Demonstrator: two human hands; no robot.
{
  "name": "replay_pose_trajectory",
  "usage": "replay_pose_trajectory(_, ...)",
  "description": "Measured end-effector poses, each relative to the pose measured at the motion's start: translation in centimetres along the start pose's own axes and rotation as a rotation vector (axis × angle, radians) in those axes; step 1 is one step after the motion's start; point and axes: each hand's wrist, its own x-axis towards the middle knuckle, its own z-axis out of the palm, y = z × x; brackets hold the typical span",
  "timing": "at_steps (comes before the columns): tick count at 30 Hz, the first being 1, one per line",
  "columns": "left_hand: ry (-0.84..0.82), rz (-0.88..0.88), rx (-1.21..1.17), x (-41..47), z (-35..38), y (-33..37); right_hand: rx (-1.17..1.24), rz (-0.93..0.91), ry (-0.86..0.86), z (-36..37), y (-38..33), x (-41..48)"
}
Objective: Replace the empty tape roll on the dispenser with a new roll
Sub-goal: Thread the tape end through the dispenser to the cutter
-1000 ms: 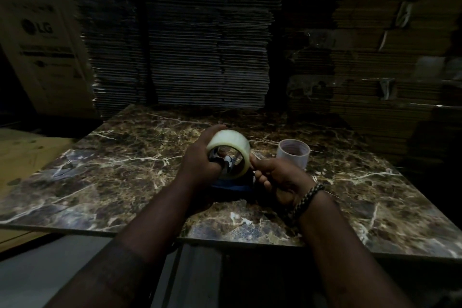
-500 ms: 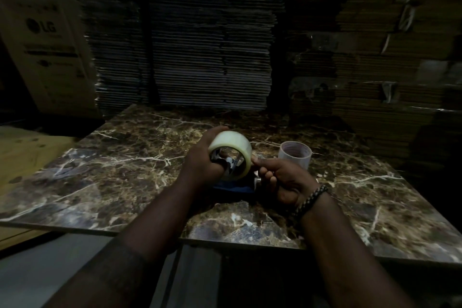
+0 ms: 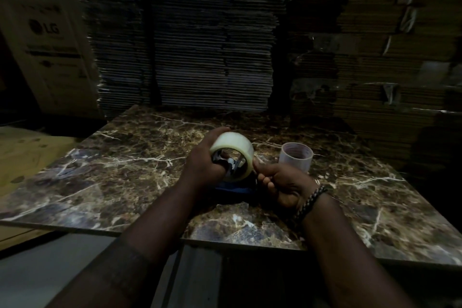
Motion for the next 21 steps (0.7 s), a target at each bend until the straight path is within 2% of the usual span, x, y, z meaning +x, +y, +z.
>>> replay_pose_trajectory(4,-0.001,0.006,-0.002,0.11,0.08,-0.07,-0.048,-0.028,0.05,0.04,-0.09,0.31)
replay_pose_trajectory(18,0.003,0.006,-0.01,0.13,0.03,-0.07,0.117,0.05,-0.064,0.04,-0.5,-0.02)
replay_pose_trajectory(21,0.0,0.007,-0.002,0.07,-0.07,0.14,0.077,0.028,-0.037,-0.26,-0.14,0.02)
